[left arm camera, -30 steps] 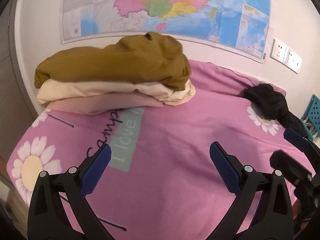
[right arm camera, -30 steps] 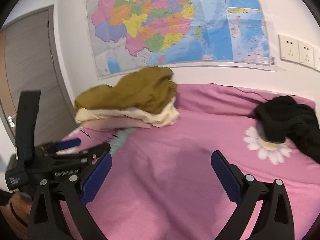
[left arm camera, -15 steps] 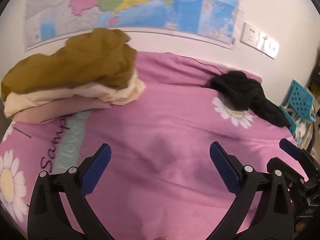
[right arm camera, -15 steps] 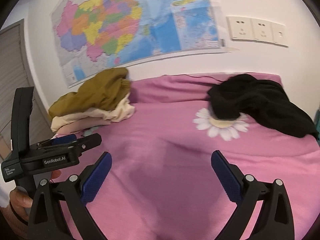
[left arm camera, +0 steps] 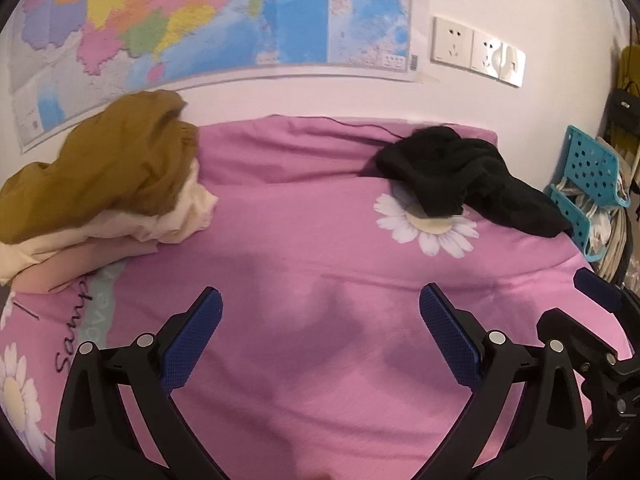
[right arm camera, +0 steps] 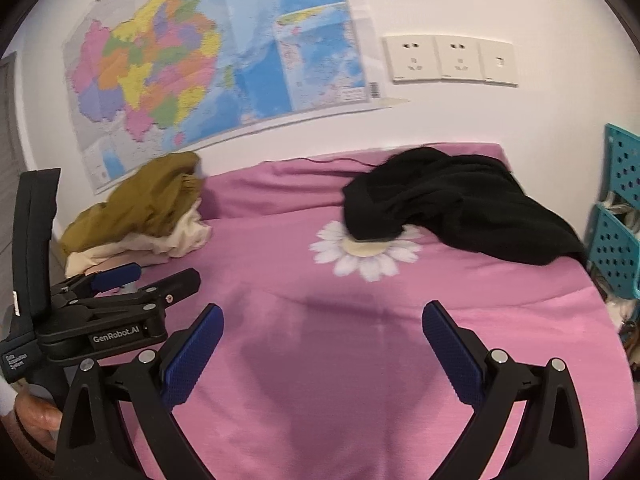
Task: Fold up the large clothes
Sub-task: 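Move both grippers toward the black garment on the bed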
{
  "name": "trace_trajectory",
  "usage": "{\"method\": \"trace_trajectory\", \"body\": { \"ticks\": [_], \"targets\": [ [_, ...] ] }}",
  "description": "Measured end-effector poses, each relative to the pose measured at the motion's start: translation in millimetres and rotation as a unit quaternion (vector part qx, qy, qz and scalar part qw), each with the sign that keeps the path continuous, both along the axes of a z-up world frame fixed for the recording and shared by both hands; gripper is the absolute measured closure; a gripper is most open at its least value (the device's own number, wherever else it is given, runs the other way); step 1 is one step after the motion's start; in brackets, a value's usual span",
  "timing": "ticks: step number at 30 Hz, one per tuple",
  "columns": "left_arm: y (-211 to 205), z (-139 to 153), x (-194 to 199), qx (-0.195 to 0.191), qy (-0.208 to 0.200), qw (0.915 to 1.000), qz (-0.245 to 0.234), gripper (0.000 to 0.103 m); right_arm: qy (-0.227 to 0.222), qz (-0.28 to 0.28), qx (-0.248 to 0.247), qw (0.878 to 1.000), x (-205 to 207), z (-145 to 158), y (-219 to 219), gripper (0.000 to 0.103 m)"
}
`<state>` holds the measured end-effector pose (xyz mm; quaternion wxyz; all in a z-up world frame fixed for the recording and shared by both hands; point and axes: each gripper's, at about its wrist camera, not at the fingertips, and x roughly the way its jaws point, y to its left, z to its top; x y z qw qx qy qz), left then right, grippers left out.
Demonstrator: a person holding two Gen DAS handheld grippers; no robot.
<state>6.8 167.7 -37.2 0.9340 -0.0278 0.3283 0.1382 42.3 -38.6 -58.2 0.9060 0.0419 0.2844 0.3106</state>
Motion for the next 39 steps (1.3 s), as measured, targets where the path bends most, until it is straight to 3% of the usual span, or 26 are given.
{"method": "trace_trajectory", "body": {
  "ticks": [12,16,21,23,24,26,27,39],
  "targets": [
    [-35,-12,38,-0.008,0.027,0.9982,-0.053,0.006,0.011,-0.062,-0.008,0.998,18,-11,-37,0.006],
    [-46,-16,47,-0.001,0.036,0.9976,-0.059,0.018,0.015,-0.073,-0.002,0.997,21,-14,-49,0.006],
    [-54,-19,55,0.007,0.040,0.9974,-0.059,0.020,0.022,-0.085,0.002,0.996,26,-17,-60,0.006],
    [-59,-19,58,0.015,0.040,0.9973,-0.060,0.028,0.024,-0.089,0.001,0.996,28,-19,-63,0.006],
    [-60,-19,61,0.009,0.044,0.9968,-0.066,0.027,0.025,-0.090,0.000,0.996,29,-19,-64,0.006],
    [-64,-19,64,-0.003,0.044,0.9959,-0.079,0.009,0.029,-0.092,0.000,0.995,32,-21,-67,0.006],
    [-67,-18,65,0.000,0.041,0.9961,-0.079,0.005,0.029,-0.096,0.001,0.995,33,-21,-70,0.006],
    [-81,-19,78,-0.009,0.040,0.9962,-0.076,0.005,0.033,-0.109,-0.008,0.993,42,-23,-84,0.006]
  ]
}}
